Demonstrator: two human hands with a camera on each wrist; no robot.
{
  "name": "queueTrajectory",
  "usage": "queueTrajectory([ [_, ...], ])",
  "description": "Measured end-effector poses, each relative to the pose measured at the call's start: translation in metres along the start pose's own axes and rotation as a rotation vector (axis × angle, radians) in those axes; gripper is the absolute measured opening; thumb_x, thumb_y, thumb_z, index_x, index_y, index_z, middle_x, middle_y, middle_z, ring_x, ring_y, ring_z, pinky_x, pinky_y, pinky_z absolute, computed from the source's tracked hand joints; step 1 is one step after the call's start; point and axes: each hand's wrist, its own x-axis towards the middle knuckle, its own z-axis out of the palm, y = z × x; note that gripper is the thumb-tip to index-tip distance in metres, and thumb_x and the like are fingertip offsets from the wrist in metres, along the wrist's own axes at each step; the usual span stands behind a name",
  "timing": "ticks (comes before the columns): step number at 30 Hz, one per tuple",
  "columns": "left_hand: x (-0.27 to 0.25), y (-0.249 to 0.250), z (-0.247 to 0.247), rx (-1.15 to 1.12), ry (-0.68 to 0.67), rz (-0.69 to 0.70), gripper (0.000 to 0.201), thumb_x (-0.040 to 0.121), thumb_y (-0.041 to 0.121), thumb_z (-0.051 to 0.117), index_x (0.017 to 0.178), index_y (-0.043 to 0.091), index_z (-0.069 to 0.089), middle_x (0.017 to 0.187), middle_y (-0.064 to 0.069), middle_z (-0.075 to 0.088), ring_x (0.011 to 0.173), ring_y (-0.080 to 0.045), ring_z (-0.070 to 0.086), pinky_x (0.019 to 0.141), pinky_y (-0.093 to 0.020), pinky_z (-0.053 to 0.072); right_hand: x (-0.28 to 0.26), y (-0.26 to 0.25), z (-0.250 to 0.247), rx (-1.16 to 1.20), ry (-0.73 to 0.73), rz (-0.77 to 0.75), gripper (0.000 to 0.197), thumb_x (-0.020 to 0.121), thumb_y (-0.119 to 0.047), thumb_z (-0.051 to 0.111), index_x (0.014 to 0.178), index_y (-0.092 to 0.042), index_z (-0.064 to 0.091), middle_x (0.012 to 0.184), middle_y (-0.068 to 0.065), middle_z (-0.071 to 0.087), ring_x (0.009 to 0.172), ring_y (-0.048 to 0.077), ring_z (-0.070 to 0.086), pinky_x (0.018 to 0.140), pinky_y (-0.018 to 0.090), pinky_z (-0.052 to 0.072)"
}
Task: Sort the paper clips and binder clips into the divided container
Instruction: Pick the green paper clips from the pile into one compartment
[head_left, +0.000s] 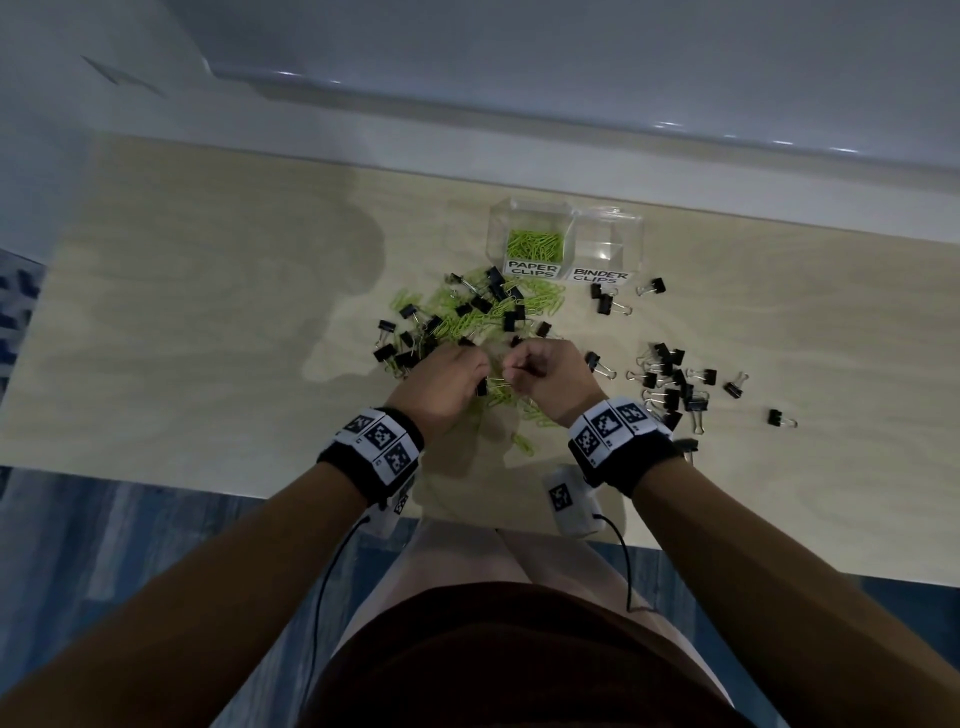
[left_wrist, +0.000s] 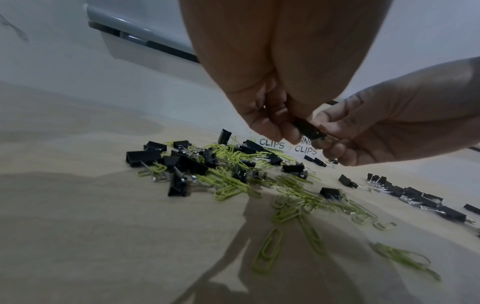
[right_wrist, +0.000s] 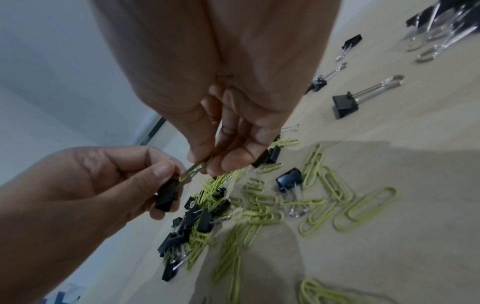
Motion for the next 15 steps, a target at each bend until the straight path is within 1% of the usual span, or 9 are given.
queueTrajectory([
  [2, 0.0, 0.002, -0.001, -0.002, -0.022, -0.002, 0.026, 0.1, 0.017, 0.035, 0.093, 0.002, 0.055, 0.086, -0.005, 0.049, 0.081, -0.017, 0.038, 0.066, -0.028, 0.022, -0.001, 0.001, -0.001, 0.05, -0.003, -0.007, 0.019, 0.08, 0.0, 0.067, 0.074, -0.017, 0.065, 0.069, 0.001, 0.066, 0.064, 0.016, 0.059, 0.07, 0.041, 0.055],
  [4, 0.001, 0.002, -0.001, -0.004, -0.032, 0.0, 0.026, 0.1, 0.016, 0.034, 0.092, 0.002, 0.054, 0.087, -0.005, 0.049, 0.082, -0.017, 0.039, 0.067, -0.029, 0.025, -0.004, 0.002, -0.004, 0.131, -0.022, -0.005, 0.017, 0.081, 0.004, 0.064, 0.078, -0.013, 0.066, 0.067, -0.001, 0.066, 0.06, 0.015, 0.058, 0.066, 0.035, 0.053],
  [6, 0.002, 0.0, -0.002, -0.013, -0.045, 0.017, 0.024, 0.099, 0.013, 0.034, 0.09, 0.002, 0.053, 0.088, -0.008, 0.053, 0.083, -0.02, 0.041, 0.069, -0.031, 0.031, -0.007, 0.002, -0.007, 0.214, -0.06, 0.013, 0.02, 0.082, 0.007, 0.062, 0.08, -0.012, 0.066, 0.062, -0.005, 0.067, 0.056, 0.012, 0.058, 0.061, 0.026, 0.053],
  [8, 0.003, -0.002, -0.002, -0.03, -0.051, 0.024, 0.023, 0.099, 0.01, 0.034, 0.088, 0.002, 0.053, 0.089, -0.011, 0.055, 0.085, -0.022, 0.044, 0.073, -0.035, 0.035, -0.009, 0.002, -0.01, 0.279, -0.093, 0.027, 0.021, 0.083, 0.01, 0.058, 0.081, -0.01, 0.065, 0.06, -0.005, 0.066, 0.054, 0.008, 0.058, 0.056, 0.018, 0.051],
  [11, 0.005, -0.003, -0.001, -0.059, -0.047, 0.007, 0.024, 0.099, 0.01, 0.034, 0.089, 0.002, 0.055, 0.094, -0.011, 0.057, 0.091, -0.023, 0.046, 0.08, -0.037, 0.039, -0.009, 0.003, -0.015, 0.35, -0.127, 0.04, 0.019, 0.085, 0.014, 0.053, 0.084, -0.003, 0.062, 0.062, 0.002, 0.062, 0.053, 0.008, 0.055, 0.052, 0.017, 0.047],
  [12, 0.005, -0.003, -0.001, -0.062, -0.046, -0.002, 0.025, 0.099, 0.011, 0.034, 0.09, 0.002, 0.055, 0.095, -0.01, 0.057, 0.092, -0.022, 0.047, 0.081, -0.037, 0.039, -0.008, 0.004, -0.016, 0.357, -0.134, 0.041, 0.019, 0.086, 0.014, 0.052, 0.085, -0.002, 0.062, 0.062, 0.002, 0.062, 0.053, 0.009, 0.056, 0.052, 0.017, 0.047],
  [15, 0.005, -0.004, 0.002, -0.053, -0.005, -0.019, 0.024, 0.098, 0.011, 0.034, 0.088, 0.004, 0.054, 0.093, -0.009, 0.057, 0.089, -0.022, 0.047, 0.08, -0.039, 0.041, -0.007, 0.005, -0.017, 0.335, -0.125, 0.043, 0.019, 0.086, 0.012, 0.052, 0.087, -0.003, 0.064, 0.062, 0.001, 0.065, 0.055, 0.009, 0.059, 0.053, 0.017, 0.049],
])
